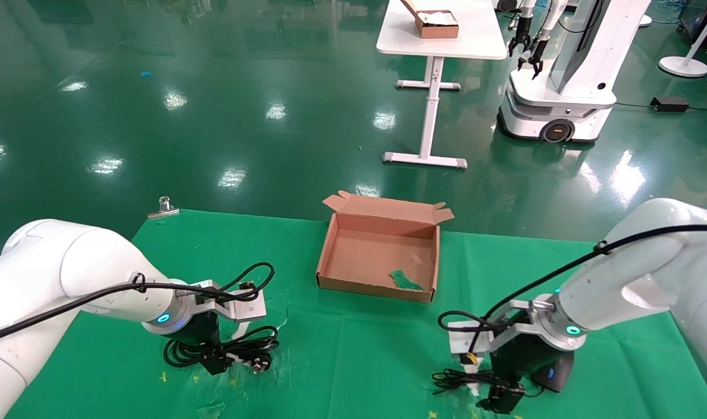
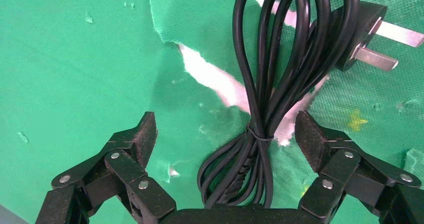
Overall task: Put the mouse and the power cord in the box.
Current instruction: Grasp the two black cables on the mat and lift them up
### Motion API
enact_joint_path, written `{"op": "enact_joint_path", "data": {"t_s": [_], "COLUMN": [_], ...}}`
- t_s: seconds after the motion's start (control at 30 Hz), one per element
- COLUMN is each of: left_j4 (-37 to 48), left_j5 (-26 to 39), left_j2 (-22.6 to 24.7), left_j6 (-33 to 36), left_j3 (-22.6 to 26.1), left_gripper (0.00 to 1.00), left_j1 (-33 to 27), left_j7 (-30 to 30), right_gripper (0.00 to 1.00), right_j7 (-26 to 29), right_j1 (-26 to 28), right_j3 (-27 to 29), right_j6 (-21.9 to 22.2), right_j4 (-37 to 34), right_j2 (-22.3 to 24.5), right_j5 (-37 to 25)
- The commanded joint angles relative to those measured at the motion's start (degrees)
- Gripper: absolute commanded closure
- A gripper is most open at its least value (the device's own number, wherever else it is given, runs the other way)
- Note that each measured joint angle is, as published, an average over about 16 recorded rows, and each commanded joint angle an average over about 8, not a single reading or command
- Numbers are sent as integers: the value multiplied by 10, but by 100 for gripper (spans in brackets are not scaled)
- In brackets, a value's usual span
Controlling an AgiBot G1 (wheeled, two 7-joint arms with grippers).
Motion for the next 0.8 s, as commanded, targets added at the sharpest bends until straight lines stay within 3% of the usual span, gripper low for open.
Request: {"op": "enact_joint_path", "data": {"t_s": [0.03,0.8], "left_j4": [0,-1], "left_j5": [0,0], "left_j2": [0,0], "left_j6": [0,0], "left_j3": [0,0], "left_gripper": [100,100], "left_j1": [0,0], "left_j7": [0,0], "right_gripper": [100,100], "right_j7": [0,1], "right_j1": [0,-1], "right_j3": [0,3], "right_j6": [-1,-5], "right_j4": [2,13], "right_j2": [1,5], "right_j5": [1,5]}}
